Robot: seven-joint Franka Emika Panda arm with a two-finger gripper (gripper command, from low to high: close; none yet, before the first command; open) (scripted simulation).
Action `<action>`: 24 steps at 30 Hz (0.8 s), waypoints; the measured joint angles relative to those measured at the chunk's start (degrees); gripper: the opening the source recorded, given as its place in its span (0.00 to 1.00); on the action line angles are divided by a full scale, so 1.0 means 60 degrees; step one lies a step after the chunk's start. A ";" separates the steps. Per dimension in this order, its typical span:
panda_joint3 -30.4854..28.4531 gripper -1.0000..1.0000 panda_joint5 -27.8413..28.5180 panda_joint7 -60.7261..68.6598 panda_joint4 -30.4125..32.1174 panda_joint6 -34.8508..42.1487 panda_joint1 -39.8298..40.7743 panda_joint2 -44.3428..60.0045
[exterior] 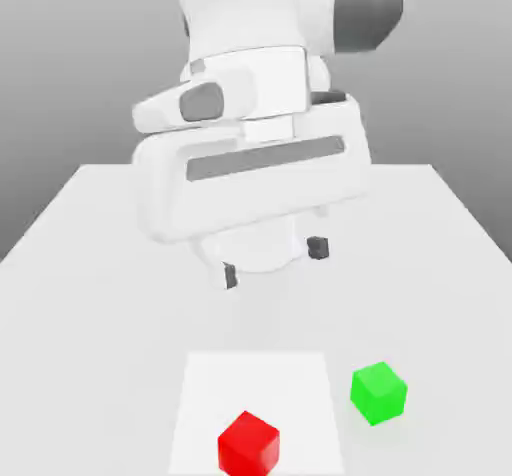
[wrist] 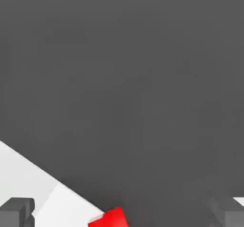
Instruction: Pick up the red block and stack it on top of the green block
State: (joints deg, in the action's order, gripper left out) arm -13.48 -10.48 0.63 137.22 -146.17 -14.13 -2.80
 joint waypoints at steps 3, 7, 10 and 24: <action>0.0011 0.50 -0.0011 0.0950 0.0140 -0.0372 0.0000 0.0998; 0.0012 0.50 0.0356 0.1941 0.0340 -0.0901 0.0085 0.2261; 0.0187 0.50 0.0287 0.2434 0.0309 -0.1548 0.0244 0.3240; 0.0231 0.00 0.0452 0.2376 0.0349 -0.1430 0.0318 0.3136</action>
State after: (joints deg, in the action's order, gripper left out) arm -12.10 -7.76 14.88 139.31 -154.75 -12.22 16.02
